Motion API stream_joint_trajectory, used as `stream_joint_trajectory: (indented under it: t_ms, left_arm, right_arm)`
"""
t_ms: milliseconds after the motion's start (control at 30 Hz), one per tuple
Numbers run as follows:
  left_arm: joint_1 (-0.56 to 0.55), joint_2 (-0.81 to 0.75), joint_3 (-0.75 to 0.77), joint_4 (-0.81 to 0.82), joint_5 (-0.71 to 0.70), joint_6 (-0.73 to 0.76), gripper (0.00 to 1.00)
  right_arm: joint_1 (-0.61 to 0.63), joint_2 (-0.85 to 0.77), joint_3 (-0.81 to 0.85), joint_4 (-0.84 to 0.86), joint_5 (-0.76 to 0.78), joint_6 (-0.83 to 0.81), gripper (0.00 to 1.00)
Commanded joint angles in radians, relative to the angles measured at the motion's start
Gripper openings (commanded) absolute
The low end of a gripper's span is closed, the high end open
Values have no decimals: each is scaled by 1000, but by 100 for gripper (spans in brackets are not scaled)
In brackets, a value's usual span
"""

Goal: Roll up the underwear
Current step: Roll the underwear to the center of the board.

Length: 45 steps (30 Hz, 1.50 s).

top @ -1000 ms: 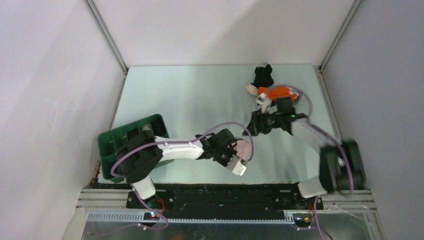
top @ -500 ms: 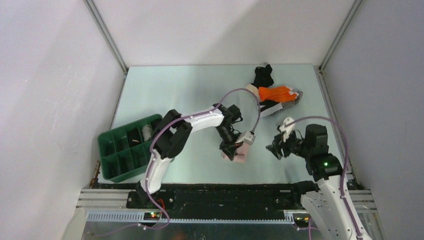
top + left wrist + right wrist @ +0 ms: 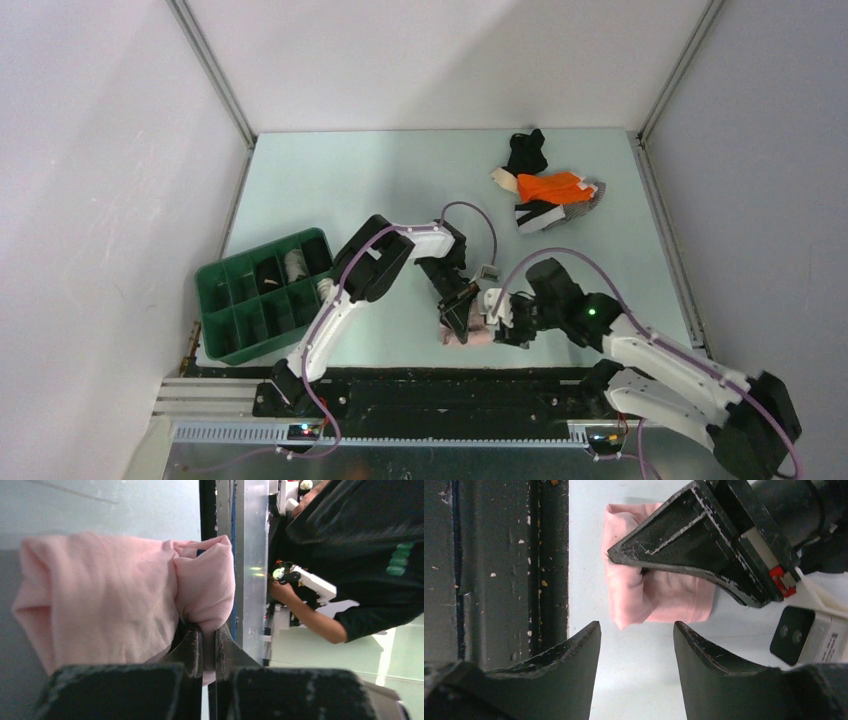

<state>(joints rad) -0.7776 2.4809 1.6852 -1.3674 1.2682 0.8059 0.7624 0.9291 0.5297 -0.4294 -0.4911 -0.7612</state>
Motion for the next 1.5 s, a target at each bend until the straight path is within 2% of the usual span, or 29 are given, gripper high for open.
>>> stream_joint_trajectory:
  t_ms: [0,200,300,567,767,800,867,900,967,1067,1100,1133,1167,1200,1233,1267,1367,1400,1433,1467]
  left_arm:
    - [-7,35,3,41,-64,-103,3]
    - [10,36,10,73,-58,-146,4]
    - [17,33,12,71,-47,-141,4]
    - [31,21,12,22,-24,-65,5]
    - [48,4,2,-5,-20,-10,8]
    - [55,-4,-7,-7,-21,3,11]
    - [70,-25,-28,1,-25,8,18]
    - [85,-34,-37,15,-27,5,21]
    - [112,-67,-61,51,-25,-48,29]
    - [166,-150,-113,194,-41,-198,54]
    - [195,-174,-128,240,-55,-314,57]
    - [209,-234,-168,363,-116,-382,64]
    - [238,-270,-193,426,-158,-517,66]
    - [250,-336,-231,530,-254,-569,70]
    - [273,-366,-243,563,-312,-643,72]
    - [284,-413,-239,593,-448,-665,73]
    - [327,-556,-259,674,-645,-746,84]
    - [335,-608,-288,770,-729,-771,85]
    - [352,-727,-375,832,-762,-826,86]
    - [359,-789,-427,989,-804,-845,86]
  right_arm:
    - [49,47,1,166,21,-19,60]
    - [116,134,3,237,63,180,60]
    - [164,151,4,224,82,177,60]
    - [184,295,68,174,146,158,58]
    - [182,413,154,121,153,144,41]
    - [180,424,163,113,146,141,38]
    - [182,456,197,87,126,136,25]
    - [184,476,218,72,111,139,11]
    - [189,512,260,47,91,176,0]
    - [166,563,307,30,17,288,0]
    - [161,586,317,38,-14,338,0]
    - [160,595,318,44,-26,362,0]
    - [155,611,319,60,-55,407,0]
    - [153,629,319,68,-66,428,0]
    - [146,638,317,85,-87,465,0]
    - [140,658,315,95,-97,483,0]
    - [82,718,305,150,-148,558,0]
    - [67,745,301,172,-173,571,0]
    - [35,758,300,179,-188,591,0]
    - [18,787,299,192,-226,600,0]
